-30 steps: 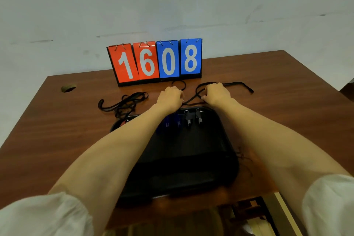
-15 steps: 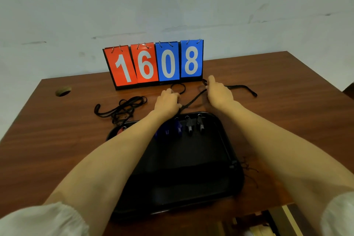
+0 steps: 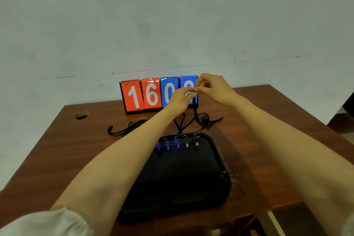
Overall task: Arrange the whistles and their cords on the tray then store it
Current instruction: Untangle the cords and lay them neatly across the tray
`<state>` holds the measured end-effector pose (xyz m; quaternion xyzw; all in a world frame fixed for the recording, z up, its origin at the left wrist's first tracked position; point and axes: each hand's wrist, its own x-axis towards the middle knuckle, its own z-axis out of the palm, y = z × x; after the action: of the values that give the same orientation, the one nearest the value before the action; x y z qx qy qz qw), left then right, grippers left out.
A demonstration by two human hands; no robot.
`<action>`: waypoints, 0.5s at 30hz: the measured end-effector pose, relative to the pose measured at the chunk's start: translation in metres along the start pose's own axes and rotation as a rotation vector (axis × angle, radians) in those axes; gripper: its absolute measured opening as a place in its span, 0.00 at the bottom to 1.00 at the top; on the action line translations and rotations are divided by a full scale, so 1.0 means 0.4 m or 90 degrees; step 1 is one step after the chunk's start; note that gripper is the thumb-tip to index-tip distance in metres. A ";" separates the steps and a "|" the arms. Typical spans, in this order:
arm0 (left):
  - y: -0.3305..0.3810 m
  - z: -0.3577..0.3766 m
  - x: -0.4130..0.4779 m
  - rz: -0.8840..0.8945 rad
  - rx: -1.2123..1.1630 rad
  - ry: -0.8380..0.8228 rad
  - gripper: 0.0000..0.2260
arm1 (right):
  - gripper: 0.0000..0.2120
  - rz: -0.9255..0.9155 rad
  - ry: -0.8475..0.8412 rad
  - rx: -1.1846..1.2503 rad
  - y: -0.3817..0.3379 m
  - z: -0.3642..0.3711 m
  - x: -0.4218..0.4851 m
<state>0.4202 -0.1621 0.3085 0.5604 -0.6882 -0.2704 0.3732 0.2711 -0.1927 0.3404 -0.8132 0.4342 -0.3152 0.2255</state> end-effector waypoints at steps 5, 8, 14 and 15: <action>0.050 -0.043 -0.016 -0.026 0.084 0.041 0.11 | 0.06 -0.066 0.165 -0.104 -0.056 -0.069 -0.017; 0.058 -0.099 -0.021 -0.043 0.175 0.120 0.10 | 0.07 -0.061 0.270 -0.138 -0.079 -0.118 -0.026; 0.095 -0.213 -0.059 -0.034 0.260 0.248 0.13 | 0.07 -0.031 0.348 -0.188 -0.109 -0.181 -0.048; 0.097 -0.230 -0.070 -0.027 0.267 0.258 0.13 | 0.07 -0.029 0.355 -0.195 -0.113 -0.187 -0.055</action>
<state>0.4756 -0.1217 0.3863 0.6820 -0.6288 -0.0123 0.3733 0.2345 -0.1573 0.4147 -0.7296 0.5034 -0.4617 -0.0341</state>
